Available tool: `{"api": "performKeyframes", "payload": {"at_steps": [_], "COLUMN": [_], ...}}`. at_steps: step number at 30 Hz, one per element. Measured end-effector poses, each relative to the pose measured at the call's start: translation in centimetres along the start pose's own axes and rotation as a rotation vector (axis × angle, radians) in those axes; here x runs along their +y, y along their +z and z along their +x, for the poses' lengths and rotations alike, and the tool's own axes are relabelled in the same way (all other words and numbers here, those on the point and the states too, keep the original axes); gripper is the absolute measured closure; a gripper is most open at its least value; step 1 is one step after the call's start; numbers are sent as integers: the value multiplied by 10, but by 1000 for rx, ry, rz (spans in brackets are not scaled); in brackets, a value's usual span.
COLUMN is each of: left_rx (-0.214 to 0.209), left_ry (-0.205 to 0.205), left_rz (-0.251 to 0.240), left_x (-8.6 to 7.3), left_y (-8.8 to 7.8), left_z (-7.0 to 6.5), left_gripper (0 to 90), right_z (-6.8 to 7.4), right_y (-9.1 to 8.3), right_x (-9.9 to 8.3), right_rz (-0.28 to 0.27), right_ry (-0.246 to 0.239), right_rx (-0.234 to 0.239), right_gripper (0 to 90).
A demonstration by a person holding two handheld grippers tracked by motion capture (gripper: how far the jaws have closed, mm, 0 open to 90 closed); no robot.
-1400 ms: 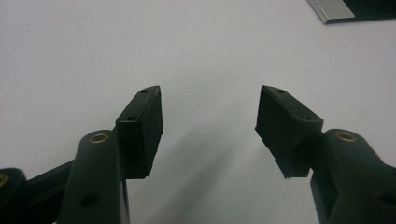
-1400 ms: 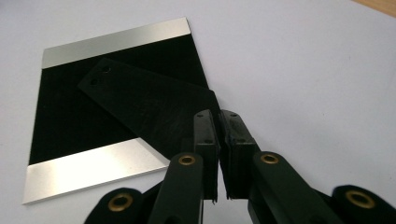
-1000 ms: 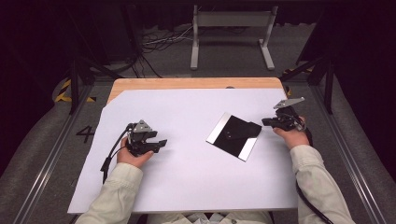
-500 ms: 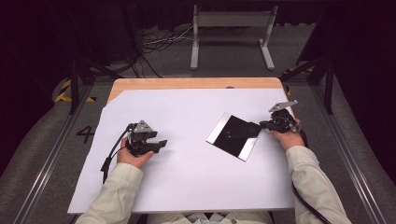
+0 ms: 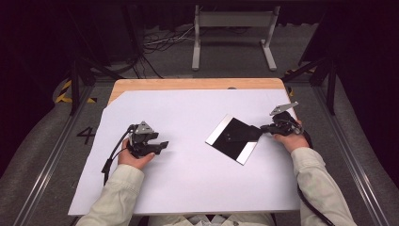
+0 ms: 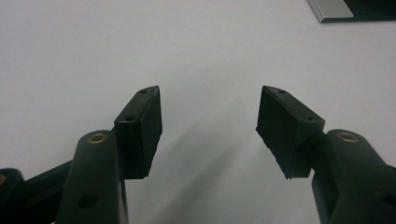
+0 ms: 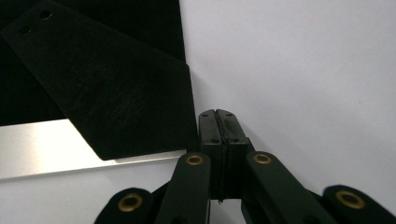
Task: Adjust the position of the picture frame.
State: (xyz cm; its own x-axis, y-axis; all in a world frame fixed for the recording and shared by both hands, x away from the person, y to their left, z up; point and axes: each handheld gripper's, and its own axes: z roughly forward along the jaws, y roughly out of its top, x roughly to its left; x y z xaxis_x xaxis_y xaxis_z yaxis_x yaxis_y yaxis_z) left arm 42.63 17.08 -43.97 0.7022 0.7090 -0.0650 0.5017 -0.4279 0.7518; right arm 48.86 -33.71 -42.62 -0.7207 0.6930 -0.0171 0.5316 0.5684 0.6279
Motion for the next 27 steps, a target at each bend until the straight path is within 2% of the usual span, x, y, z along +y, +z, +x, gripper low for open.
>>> {"api": "performKeyframes", "payload": {"at_steps": [6,9,13,21,27], "left_rx": [2,1,2,-1,1], "left_ry": [1,-2,-1,-1,-1], "left_rz": [-2,1,1,2,3], "left_x": [0,0,0,0,0], "left_y": [0,0,0,0,0], "left_z": [0,0,0,0,0], "left_gripper": [410,409,408,407,406], "right_z": [9,14,18,35,49], "right_y": [-2,-4,-6,-9,-10], "right_x": [0,-1,-1,3,4], "right_rz": [31,44,62,140,184], "right_ry": [-34,-53,-69,-140,-201], "right_rx": [27,66,94,161,233], "right_gripper": [900,900,900,900,900]}}
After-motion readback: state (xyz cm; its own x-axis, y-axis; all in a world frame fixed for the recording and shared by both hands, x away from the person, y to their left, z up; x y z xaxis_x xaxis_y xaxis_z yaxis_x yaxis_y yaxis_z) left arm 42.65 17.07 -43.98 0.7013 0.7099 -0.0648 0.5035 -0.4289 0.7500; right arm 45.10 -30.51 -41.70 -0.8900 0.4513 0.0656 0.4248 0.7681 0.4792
